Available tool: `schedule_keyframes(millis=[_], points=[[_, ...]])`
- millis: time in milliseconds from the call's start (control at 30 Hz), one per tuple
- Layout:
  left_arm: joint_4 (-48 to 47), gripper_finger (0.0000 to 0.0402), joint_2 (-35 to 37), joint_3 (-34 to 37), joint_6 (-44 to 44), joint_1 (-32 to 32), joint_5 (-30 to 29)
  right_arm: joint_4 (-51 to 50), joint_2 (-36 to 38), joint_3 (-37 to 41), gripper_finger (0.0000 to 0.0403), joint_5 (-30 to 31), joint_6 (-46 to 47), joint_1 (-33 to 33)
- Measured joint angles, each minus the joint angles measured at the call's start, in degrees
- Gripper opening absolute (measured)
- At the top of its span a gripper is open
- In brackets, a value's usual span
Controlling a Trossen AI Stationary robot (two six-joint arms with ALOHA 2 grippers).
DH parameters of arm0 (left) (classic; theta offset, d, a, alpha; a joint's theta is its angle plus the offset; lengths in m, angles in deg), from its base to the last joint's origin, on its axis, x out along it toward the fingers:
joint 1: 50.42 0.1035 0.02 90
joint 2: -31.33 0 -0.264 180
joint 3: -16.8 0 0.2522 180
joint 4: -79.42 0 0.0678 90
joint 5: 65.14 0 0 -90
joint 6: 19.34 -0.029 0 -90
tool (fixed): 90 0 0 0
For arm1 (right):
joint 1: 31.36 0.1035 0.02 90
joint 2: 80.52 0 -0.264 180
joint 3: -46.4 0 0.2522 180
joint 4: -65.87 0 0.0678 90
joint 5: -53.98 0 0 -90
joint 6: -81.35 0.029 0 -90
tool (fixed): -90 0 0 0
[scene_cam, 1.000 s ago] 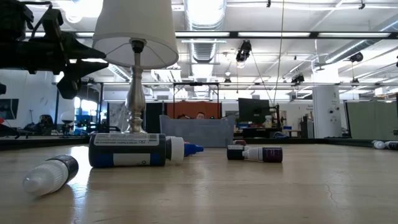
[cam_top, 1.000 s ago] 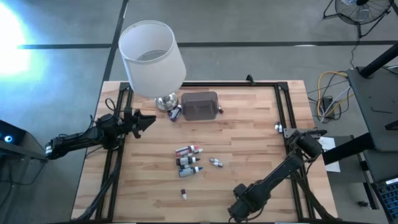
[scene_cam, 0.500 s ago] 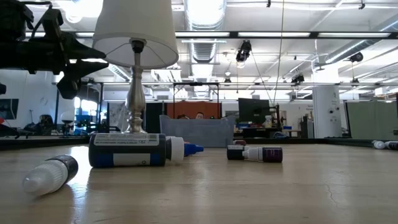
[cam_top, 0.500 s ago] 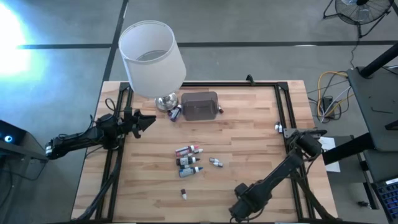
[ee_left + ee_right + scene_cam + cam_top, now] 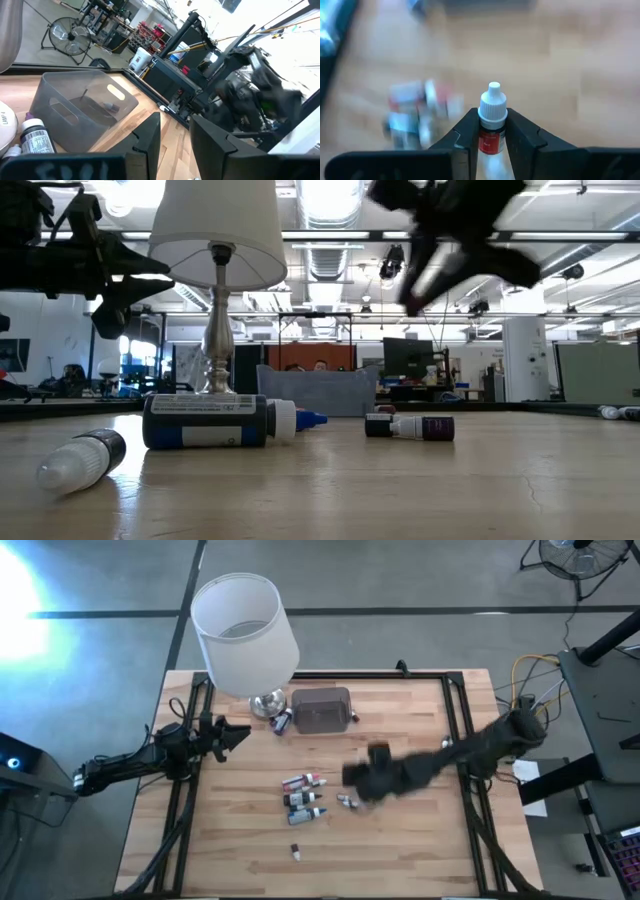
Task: Pick & Place food coloring
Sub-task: Put the right small red food coloring bottle into the bin
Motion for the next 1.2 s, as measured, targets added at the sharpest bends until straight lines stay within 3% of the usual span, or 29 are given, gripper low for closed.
schedule_keyframes(millis=[200, 400, 567, 967, 1100, 1200], points=[[0.0, 0.0085, -0.01, 0.0, 0.0, 0.0, -0.01, 25.94, 3.33, 5.46, 0.0067, -7.35, -28.43, -17.82], [0.0, 0.0085, -0.02, 0.0, 0.0, 0.0, -0.01, 30.69, -1.68, 3.15, 0.0066, -11.22, -42.72, -27.97], [0.0, 0.0085, 0.0, -0.01, 0.0, 0.0, -0.01, 30.28, -7.93, -1.65, 0.007, -12.66, -51.38, -30.22], [-0.02, 0.0085, 0.0, -0.01, 0.0, 0.0, 0.0, 30.3, -20.54, -8.31, 0.0072, -12.92, -55.64, -30.65], [-0.02, 0.0085, 0.0, 0.0, 0.0, 0.02, 0.01, 34.45, -23.37, -10.74, 0.0072, -13.29, -61.19, -31.26], [0.0, 0.0085, 0.0, 0.0, 0.0, 0.0, 0.01, 39.37, -24.88, -12.45, 0.0072, -18.02, -67.45, -32.26]])
